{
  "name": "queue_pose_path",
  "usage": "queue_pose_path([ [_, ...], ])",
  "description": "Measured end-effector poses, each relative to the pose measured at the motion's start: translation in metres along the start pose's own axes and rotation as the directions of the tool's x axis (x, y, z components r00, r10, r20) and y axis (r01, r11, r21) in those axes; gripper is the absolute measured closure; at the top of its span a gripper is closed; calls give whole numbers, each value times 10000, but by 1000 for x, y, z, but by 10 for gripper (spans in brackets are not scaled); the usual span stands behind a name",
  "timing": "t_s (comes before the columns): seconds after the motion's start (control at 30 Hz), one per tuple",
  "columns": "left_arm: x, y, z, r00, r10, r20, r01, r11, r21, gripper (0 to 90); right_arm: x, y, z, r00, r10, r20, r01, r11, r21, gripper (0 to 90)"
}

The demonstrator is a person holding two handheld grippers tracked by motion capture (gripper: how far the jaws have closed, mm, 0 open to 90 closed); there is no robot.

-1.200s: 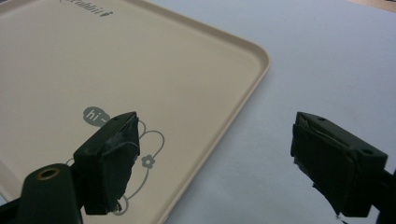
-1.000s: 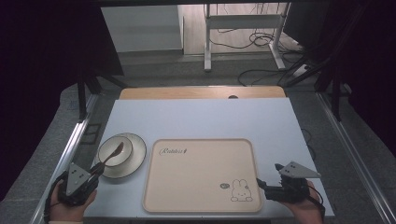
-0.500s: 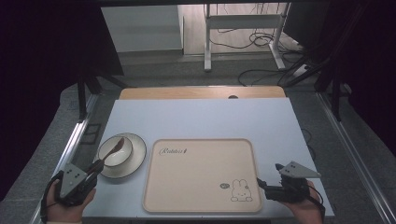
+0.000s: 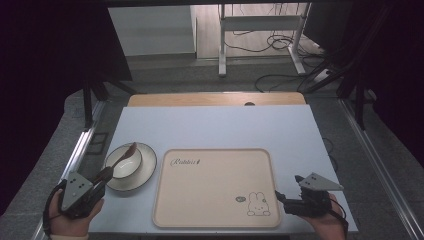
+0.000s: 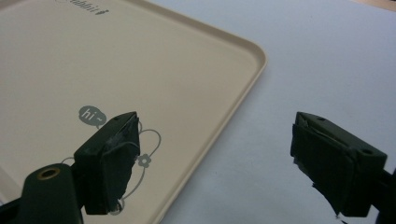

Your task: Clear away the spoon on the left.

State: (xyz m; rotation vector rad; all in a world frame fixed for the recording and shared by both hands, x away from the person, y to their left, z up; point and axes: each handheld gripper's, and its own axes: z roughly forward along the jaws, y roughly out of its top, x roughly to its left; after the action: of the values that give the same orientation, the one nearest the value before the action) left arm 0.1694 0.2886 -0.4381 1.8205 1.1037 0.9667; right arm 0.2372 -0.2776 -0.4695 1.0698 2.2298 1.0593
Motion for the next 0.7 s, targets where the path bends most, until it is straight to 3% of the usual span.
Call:
queue_pose_path([
  [0.7,-8,30,11,9994,270,239,-258,9985,-479,852,0,0,0,10000,25,23,-25,10000,-7,160],
])
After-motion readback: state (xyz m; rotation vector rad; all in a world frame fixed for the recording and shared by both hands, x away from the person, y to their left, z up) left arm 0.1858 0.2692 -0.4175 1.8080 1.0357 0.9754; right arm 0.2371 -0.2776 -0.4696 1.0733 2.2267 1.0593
